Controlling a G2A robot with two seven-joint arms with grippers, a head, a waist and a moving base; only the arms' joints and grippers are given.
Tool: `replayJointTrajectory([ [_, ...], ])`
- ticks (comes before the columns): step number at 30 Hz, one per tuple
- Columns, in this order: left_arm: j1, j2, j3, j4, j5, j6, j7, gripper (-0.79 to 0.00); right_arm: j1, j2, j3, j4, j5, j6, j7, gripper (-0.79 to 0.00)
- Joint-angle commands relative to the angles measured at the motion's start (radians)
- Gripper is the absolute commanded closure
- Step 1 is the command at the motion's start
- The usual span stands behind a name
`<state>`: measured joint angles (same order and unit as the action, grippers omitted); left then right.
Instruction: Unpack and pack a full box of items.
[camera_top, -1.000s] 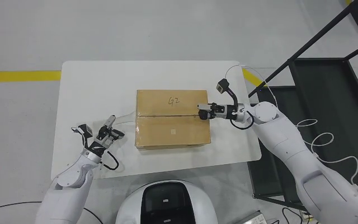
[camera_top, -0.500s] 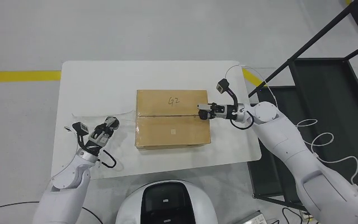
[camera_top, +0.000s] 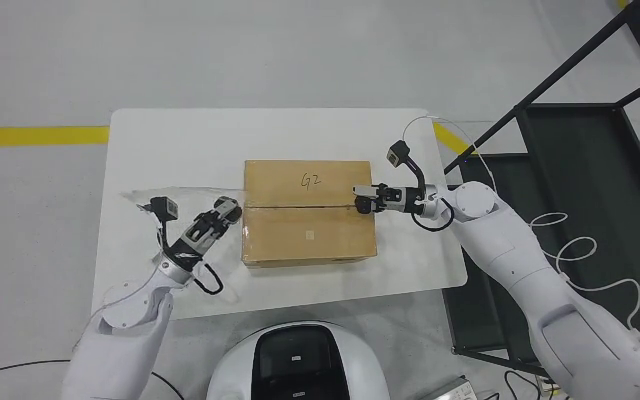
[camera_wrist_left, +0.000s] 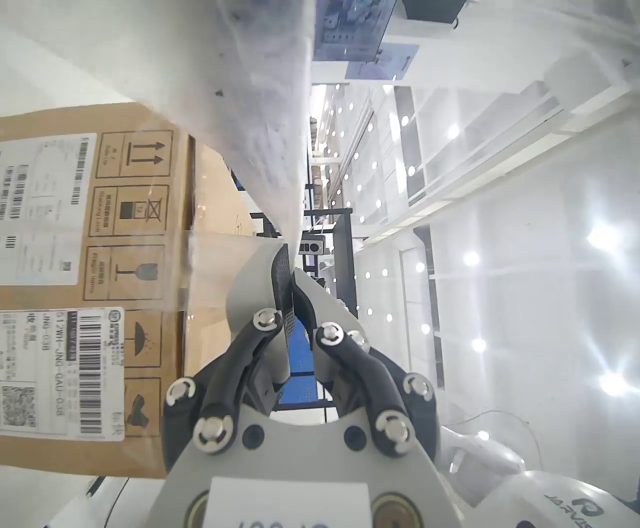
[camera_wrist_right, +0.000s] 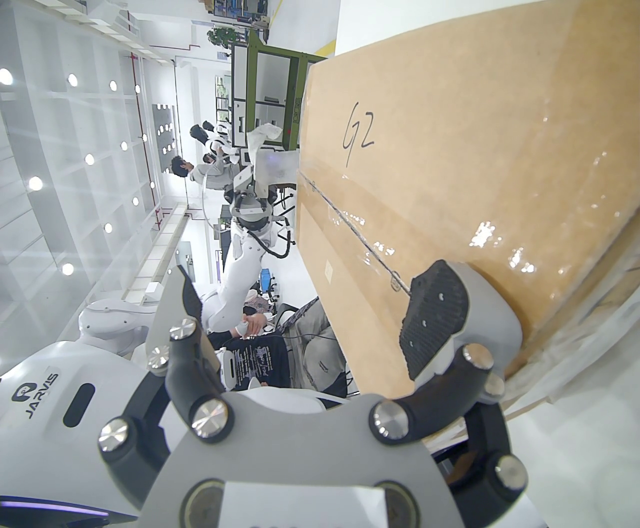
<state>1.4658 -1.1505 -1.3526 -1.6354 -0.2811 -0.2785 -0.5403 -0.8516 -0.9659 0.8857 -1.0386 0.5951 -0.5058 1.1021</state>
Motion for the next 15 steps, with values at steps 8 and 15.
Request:
replayJointTrajectory([
  [8, -0.057, -0.002, 0.071, -0.042, 0.204, 0.13, 0.001, 0.0, 0.0, 0.0, 0.0, 0.0, 0.0, 0.0, 0.0, -0.785],
  [15, -0.072, -0.003, 0.135, -0.079, 0.432, 0.187, 0.053, 0.0, 0.0, 0.0, 0.0, 0.0, 0.0, 0.0, 0.0, -0.785],
])
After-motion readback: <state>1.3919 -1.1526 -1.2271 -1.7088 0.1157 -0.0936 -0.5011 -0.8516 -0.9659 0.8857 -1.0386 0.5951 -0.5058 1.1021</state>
